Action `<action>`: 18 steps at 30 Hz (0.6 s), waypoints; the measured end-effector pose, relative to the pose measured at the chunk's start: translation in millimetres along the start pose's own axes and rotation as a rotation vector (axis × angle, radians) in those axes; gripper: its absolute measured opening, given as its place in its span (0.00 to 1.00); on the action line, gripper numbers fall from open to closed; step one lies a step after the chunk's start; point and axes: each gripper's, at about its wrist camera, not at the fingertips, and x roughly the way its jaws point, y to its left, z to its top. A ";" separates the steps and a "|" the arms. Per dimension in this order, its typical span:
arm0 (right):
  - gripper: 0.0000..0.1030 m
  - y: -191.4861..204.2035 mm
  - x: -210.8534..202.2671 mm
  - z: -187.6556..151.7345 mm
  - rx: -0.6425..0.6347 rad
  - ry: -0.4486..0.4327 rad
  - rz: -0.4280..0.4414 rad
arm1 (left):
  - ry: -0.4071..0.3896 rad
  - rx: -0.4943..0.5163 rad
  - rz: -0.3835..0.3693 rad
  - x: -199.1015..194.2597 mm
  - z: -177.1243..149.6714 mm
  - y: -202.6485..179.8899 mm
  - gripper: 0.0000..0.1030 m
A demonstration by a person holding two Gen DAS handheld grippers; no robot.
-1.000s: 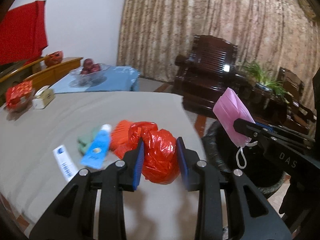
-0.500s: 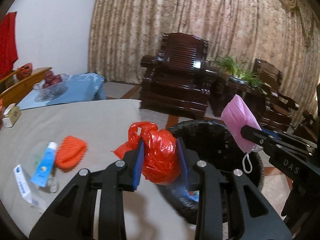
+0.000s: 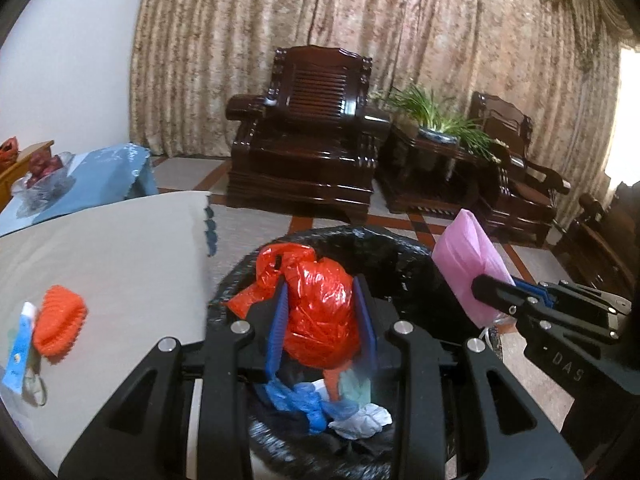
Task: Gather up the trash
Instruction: 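Carry the red bag and pink mask over the bin and open both tools, then move both tools back from the bin to the table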
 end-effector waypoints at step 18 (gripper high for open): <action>0.94 -31.9 5.8 -13.7 0.036 0.005 -0.109 | -0.021 -0.036 -0.012 7.3 8.8 12.0 0.83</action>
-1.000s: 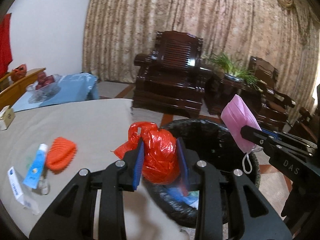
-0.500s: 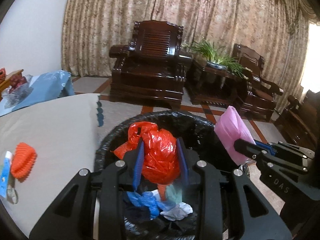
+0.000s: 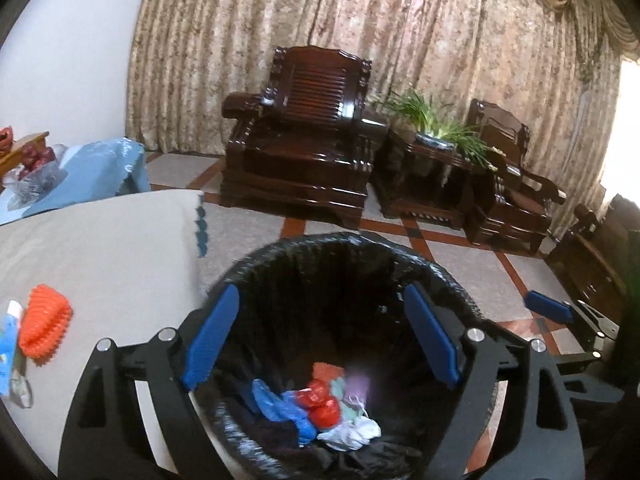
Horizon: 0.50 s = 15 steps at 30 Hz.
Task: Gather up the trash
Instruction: 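Move both tools back from the bin to the table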
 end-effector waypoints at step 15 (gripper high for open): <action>0.94 95.2 -21.1 9.8 -0.039 -0.060 0.197 | -0.043 -0.111 0.344 -105.2 -16.6 113.1 0.88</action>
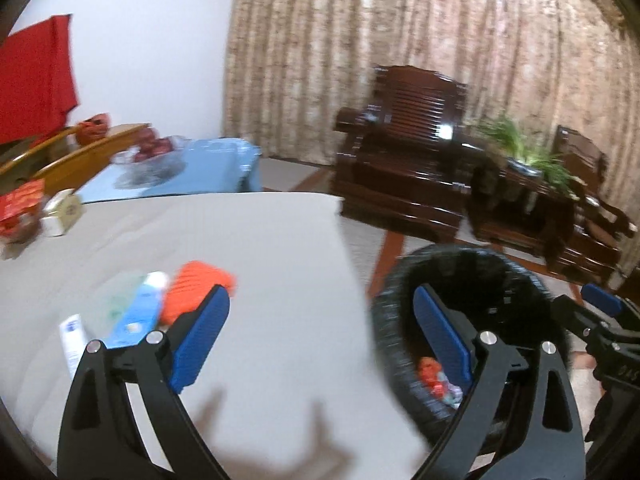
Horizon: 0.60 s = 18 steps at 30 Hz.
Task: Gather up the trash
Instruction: 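Move both tools back from the bin to the table, then grasp the white alcohol-pad box with the left tool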
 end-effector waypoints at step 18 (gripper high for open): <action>0.94 139.6 41.8 -27.0 -0.154 0.046 0.193 | 0.026 -0.108 0.282 -31.3 -41.3 144.8 0.88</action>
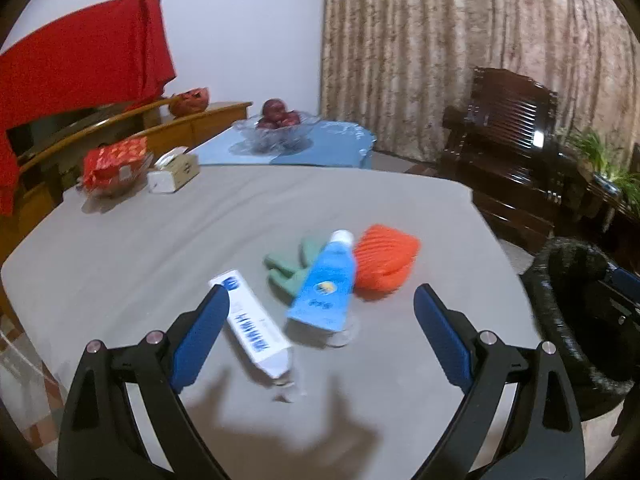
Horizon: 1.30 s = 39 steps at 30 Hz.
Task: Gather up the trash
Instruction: 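Grasp the white alcohol-pad box with the left tool, then grasp the blue toothpaste tube with the right tool while the left tool holds the box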
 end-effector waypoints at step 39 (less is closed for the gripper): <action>0.92 92.6 85.1 0.2 -0.048 0.110 0.101 | 0.145 -0.101 -0.002 77.9 -32.0 92.6 0.28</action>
